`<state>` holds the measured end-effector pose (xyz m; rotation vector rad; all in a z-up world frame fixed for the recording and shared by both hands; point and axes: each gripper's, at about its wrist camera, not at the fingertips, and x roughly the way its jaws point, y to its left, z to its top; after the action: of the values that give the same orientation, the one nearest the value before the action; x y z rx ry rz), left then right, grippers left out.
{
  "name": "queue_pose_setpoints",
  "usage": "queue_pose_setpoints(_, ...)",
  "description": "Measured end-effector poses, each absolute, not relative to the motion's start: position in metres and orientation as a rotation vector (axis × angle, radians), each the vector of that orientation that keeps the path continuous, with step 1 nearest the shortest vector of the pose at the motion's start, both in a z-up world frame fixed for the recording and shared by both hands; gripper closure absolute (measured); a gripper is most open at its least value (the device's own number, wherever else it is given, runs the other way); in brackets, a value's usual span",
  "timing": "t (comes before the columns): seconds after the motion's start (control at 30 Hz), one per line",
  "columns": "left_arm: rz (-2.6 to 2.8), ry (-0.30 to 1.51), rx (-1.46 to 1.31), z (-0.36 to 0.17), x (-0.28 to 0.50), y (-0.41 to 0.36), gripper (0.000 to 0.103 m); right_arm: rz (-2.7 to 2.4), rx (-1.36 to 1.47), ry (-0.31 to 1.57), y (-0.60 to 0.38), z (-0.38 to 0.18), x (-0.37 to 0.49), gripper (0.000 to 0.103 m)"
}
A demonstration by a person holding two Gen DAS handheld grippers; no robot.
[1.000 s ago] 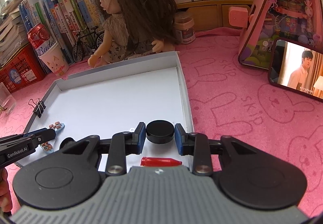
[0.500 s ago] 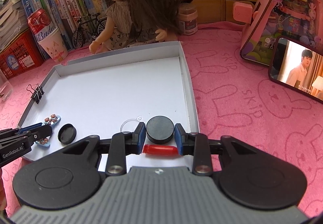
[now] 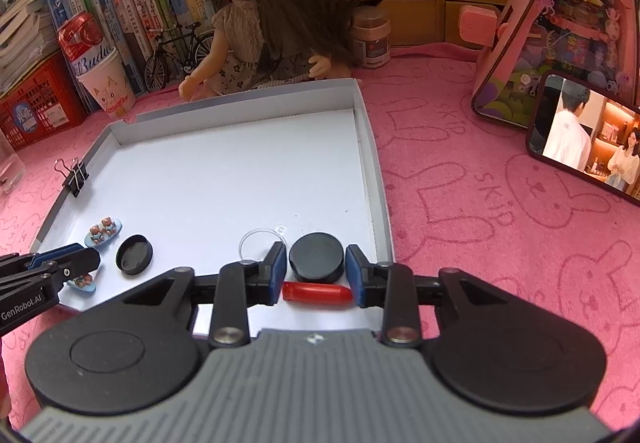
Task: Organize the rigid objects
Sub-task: 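Carry the figurine into the tray and open the left tool while the right releases the cap there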
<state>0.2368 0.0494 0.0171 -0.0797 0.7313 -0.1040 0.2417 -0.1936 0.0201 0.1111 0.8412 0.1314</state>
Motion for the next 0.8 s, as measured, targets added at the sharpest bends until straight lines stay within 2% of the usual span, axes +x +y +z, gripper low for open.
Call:
queue_pose_setpoints(0.07, -0.095, 0.707, -0.083, 0.021, 0.232, 0.050, 0.060, 0.135, 0.118, 0.831, -0.196, 0.022, 0.239, 0.048)
queue_pose_setpoints(0.13, -0.096, 0.682, -0.080, 0.026, 0.227, 0.050, 0.060, 0.138, 0.122, 0.817, -0.198, 0.025, 0.236, 0.045)
queue_pose_setpoints(0.33, -0.115, 0.641, -0.098, 0.038, 0.211, 0.054, 0.048, 0.170, 0.124, 0.763, -0.203, 0.034, 0.221, 0.034)
queue_pose_setpoints(0.47, -0.136, 0.613, -0.100, 0.044, 0.195, 0.054, 0.036, 0.207, 0.099, 0.718, -0.201, 0.040, 0.205, 0.026)
queue_pose_setpoints(0.57, -0.148, 0.595, -0.098, 0.047, 0.180, 0.054, 0.033, 0.242, 0.063, 0.681, -0.197, 0.043, 0.190, 0.020)
queue_pose_setpoints(0.8, -0.192, 0.565, -0.070, 0.047, 0.139, 0.048, 0.026, 0.331, -0.016, 0.604, -0.189, 0.049, 0.154, 0.018)
